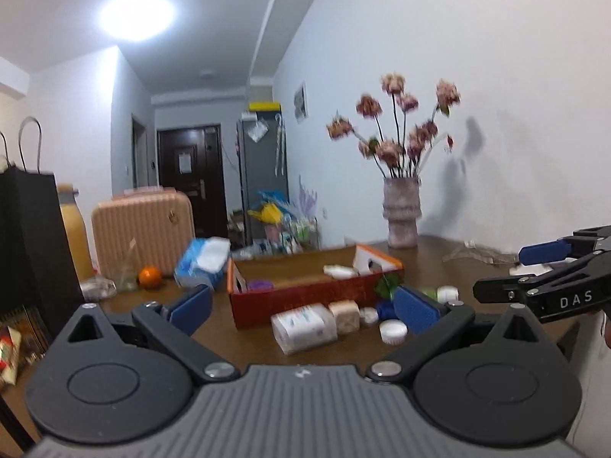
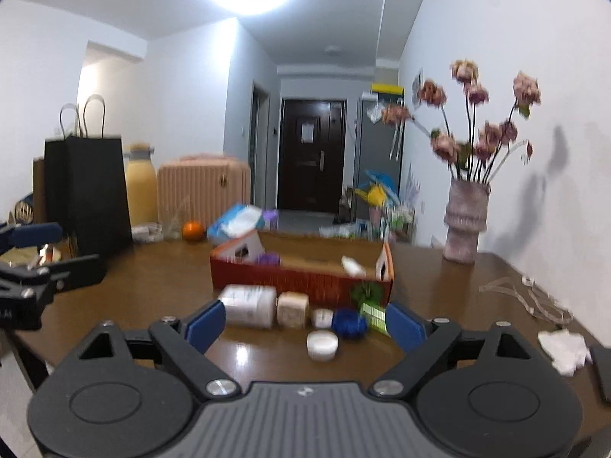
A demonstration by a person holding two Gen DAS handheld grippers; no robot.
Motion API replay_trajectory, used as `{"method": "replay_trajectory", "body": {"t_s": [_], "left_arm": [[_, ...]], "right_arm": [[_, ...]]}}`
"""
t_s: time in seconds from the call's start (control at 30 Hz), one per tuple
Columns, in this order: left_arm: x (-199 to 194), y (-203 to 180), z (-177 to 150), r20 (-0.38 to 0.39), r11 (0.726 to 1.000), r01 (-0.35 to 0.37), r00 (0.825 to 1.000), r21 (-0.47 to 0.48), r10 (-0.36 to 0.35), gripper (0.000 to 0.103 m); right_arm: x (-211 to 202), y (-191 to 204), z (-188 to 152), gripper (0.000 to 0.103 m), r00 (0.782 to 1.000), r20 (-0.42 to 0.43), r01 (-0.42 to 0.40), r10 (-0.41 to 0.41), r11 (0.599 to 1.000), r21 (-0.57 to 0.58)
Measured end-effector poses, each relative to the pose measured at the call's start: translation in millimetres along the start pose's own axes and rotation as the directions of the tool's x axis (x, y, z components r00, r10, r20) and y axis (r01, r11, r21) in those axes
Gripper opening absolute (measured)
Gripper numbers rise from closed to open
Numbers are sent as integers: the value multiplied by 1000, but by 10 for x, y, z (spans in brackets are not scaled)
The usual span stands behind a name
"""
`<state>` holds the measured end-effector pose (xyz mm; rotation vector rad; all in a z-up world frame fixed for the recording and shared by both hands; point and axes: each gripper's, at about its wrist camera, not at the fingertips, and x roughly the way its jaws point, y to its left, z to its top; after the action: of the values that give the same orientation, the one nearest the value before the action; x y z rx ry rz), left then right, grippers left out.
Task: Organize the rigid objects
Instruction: 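Lift both open grippers out of the box and back toward the table items, then grasp the blue ribbed cap with the left gripper while the right grasps a white screw cap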
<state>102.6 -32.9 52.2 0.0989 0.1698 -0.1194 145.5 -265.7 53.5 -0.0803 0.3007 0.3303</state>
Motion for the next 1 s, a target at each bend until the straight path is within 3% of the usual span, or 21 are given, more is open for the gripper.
{"method": "replay_trajectory", "body": {"t_s": [0.23,0.6,1.0], "left_arm": [[428,22,-312,-168,1000,0,986,-7,-2,103],[948,83,-403,-254,1000,-20,967,-16,15,103],[1996,5,-414,-340,998,-51,940,-45,33,103]], "right_arm": [[262,-44,-295,91,995,-100,5,-1,999,41],[846,-199,-353,90,984,-176,14,-5,999,52],[1652,-328,-383,80,969,-245,-18,28,999,41]]}}
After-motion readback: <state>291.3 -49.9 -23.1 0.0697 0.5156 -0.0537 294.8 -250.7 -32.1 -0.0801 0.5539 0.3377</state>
